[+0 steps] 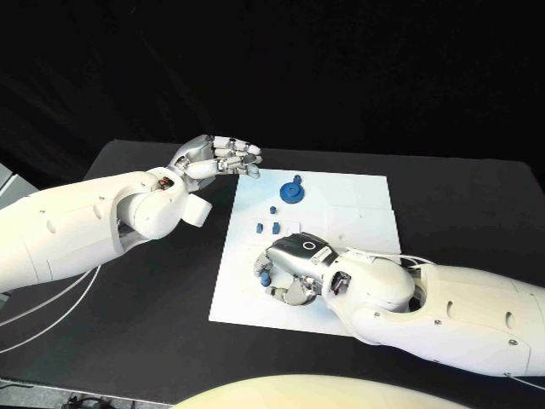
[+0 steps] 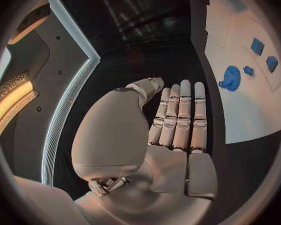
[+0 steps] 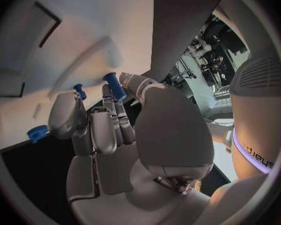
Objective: Assemble the parts on the task board
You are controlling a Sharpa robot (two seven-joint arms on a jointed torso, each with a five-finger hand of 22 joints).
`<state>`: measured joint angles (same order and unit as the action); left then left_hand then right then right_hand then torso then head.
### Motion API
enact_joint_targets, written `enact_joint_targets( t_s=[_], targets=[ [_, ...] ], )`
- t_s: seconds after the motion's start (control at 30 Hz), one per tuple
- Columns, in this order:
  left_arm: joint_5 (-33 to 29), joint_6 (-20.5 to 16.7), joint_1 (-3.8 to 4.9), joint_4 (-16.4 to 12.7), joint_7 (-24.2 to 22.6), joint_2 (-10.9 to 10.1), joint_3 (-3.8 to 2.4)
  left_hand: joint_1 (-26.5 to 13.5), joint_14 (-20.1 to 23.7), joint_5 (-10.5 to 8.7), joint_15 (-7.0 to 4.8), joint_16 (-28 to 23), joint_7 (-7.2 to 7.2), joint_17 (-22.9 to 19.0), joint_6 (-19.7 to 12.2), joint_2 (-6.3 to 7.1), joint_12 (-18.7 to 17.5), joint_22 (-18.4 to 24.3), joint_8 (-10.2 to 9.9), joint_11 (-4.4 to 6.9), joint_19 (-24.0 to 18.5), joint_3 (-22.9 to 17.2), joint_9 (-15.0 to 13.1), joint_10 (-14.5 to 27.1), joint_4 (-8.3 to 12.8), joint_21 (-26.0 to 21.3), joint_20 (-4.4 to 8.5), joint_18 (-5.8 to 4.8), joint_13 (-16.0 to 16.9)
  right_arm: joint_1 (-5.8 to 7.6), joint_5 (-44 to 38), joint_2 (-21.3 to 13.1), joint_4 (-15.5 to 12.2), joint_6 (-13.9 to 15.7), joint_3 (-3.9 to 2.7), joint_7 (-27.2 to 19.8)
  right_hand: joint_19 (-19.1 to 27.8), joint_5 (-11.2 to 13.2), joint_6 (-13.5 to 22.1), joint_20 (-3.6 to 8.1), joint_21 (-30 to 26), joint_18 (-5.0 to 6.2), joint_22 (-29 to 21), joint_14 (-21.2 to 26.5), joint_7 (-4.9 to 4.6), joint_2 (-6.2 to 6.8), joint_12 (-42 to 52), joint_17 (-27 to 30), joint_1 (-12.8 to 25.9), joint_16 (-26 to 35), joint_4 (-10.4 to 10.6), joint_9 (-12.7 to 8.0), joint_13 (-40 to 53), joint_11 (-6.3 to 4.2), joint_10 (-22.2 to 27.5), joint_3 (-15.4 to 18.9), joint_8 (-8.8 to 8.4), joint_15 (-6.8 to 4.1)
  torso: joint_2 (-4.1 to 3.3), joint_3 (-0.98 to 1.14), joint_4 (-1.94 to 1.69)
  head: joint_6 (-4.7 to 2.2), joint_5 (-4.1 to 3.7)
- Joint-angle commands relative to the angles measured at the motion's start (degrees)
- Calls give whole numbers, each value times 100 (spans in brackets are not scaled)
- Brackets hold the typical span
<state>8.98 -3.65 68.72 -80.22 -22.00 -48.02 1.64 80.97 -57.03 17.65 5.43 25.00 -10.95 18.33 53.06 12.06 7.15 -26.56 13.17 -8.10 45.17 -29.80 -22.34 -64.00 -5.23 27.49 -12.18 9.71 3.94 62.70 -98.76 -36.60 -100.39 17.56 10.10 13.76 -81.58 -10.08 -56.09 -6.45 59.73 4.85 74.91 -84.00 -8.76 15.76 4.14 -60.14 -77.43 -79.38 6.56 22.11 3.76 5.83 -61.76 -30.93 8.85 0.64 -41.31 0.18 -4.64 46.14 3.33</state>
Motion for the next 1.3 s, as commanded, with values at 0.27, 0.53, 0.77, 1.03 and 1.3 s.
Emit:
enact_joint_targets(
  t_s=[0.27, 0.53, 0.77, 1.03, 1.3],
  targets=[
    [-24, 98, 2, -8, -13, 0, -5, -44, 1, 0, 41, -43, -25, 27, -14, 13, -48, 21, -40, -16, -10, 24, 3, -11, -7, -45, -47, 50, 10, -9, 45, -137, -48, 416, 1, -147, 310, -62, 513, -120, -1104, 207, 190, 253, -32, -411, 372, 543, -593, 247, 346, -186, 36, 159, 1028, 1761, -336, 159, 6, 6, 3, -14, -13],
    [-24, 104, 2, 3, -8, -9, -5, -44, 1, 0, 41, -43, -25, 27, -14, 13, -48, 21, -40, -16, -10, 24, 3, -11, -7, -45, -47, 50, 10, 83, 505, -716, -452, 887, -64, -340, 267, -84, 623, -133, -1197, 210, 133, 266, -20, -357, 799, 599, -1064, 240, 1030, -235, 47, 168, 1320, 2615, -416, 170, 18, 2, 3, -86, -96],
    [-24, 95, 2, 12, -4, -15, -4, -46, 1, 0, 42, -51, -26, 33, -15, 14, -51, 26, -41, -17, -8, 25, 3, -11, -8, -53, -49, 51, 11, 526, 2065, -1536, -658, 537, -102, -275, -16, -23, 492, -13, -453, 103, 376, 62, -71, -696, 1545, 199, -917, 61, 930, -223, 226, -51, 330, 2622, -356, 6, 27, -8, 13, -191, -443],
    [-25, 79, -7, -5, -9, -47, -3, -50, 1, 0, 42, -57, -28, 38, -18, 17, -55, 30, -44, -18, -6, 28, 3, -10, -11, -59, -50, 51, 11, 731, 3021, -2368, -547, -43, -84, 87, -406, -9, 32, 283, 931, -131, 906, -188, 219, -803, 4100, -543, -204, -281, 953, -42, 2186, -387, -1094, 2679, 261, -339, 44, -14, 58, -272, -833],
    [-25, 64, -39, -34, -14, -89, -2, -54, 1, 0, 43, -62, -30, 41, -19, 18, -58, 33, -46, -19, -5, 30, 3, -9, -13, -63, -51, 52, 11, 756, 3139, -3069, -727, -202, -7, 534, -569, -13, 261, 303, 1698, -249, 1193, -344, 252, -998, 7738, -1411, 480, -622, 1017, 201, 7187, -419, -2078, 3074, 1056, -311, 59, -7, 69, -264, -1019]
  ],
)
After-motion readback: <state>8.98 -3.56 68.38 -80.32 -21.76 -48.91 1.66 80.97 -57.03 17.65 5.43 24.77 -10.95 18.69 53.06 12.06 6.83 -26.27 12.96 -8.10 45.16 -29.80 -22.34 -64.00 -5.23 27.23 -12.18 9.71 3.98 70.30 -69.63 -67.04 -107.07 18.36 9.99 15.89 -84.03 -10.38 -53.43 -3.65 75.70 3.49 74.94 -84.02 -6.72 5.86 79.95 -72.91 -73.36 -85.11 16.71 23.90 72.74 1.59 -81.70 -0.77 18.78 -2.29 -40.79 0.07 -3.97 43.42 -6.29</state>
